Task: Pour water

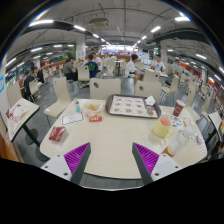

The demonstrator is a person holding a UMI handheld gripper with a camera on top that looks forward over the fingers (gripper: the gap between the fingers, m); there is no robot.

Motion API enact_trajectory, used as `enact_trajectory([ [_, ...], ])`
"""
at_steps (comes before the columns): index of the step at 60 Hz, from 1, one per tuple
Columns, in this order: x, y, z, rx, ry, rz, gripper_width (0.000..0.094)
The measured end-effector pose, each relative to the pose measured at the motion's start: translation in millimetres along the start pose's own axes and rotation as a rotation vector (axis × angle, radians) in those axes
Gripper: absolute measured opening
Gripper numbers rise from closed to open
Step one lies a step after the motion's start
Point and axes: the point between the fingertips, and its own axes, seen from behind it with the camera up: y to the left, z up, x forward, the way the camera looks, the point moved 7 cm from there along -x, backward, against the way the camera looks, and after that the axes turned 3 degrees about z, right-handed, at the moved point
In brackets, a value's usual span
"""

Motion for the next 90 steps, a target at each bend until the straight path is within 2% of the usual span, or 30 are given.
enact_trajectory([
  [12, -12, -51, -20, 0.015, -0.006, -0.023, 0.0846],
  [34, -11, -193, -116, 0.093, 0.02, -0.129, 0.0846],
  [42, 13, -238, -118, 0.116, -0.048, -0.125, 0.0847],
  [50, 50, -269, -98, 0.114, -0.145, -0.108, 0.0847],
  [61, 100, -294, -72, 0.114, -0.224, -0.121, 0.0834],
  [63, 107, -296, -71, 0.114, -0.228, -0.117, 0.0796],
  [69, 121, -298, -72, 0.107, -0.238, -0.104, 0.0568],
  [81, 119, -294, -74, 0.066, -0.252, -0.11, 0.0447],
  [82, 119, -293, -73, 0.059, -0.249, -0.11, 0.0412],
  [90, 116, -282, -69, 0.024, -0.225, -0.121, 0.0409],
])
